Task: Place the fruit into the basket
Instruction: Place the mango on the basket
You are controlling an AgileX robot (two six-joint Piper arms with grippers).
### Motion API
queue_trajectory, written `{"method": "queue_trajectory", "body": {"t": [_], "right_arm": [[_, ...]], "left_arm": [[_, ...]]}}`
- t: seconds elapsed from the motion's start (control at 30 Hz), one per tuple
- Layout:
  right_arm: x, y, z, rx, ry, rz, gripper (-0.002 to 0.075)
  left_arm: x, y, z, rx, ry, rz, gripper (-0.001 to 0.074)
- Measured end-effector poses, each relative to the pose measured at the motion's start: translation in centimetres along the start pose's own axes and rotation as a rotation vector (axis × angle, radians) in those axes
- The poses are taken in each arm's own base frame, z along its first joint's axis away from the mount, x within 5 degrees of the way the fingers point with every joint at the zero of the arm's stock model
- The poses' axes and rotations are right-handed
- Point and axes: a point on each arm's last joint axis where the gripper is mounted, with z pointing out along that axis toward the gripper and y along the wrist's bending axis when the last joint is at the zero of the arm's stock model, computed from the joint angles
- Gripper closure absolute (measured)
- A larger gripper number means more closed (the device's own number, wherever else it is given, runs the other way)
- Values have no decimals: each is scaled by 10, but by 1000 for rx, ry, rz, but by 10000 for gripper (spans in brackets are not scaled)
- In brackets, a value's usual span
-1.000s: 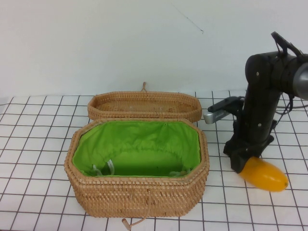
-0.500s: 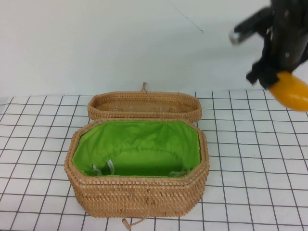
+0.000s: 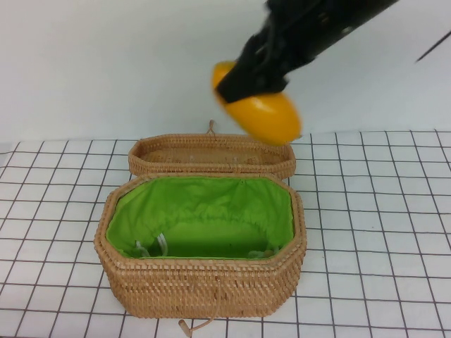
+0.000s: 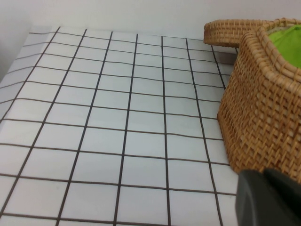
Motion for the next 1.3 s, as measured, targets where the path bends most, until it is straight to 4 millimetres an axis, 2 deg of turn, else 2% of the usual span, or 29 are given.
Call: {"method": "queue_trajectory", "body": {"t": [0.1, 0.27, 0.5, 0.8, 1.3], "right_arm": [[-4, 20, 26, -65, 24, -107, 290], [3, 41, 80, -147, 107, -177, 290], [33, 31, 136, -180, 226, -157, 290], [52, 26, 165, -212, 278, -125, 290], [67, 27, 177, -246, 318, -82, 236]], "left_arm": [[0, 0, 0, 0, 0, 0, 735], [0, 0, 0, 0, 0, 0, 734], [0, 0, 0, 0, 0, 0, 734], [0, 0, 0, 0, 0, 0, 734], [0, 0, 0, 0, 0, 0, 734]]}}
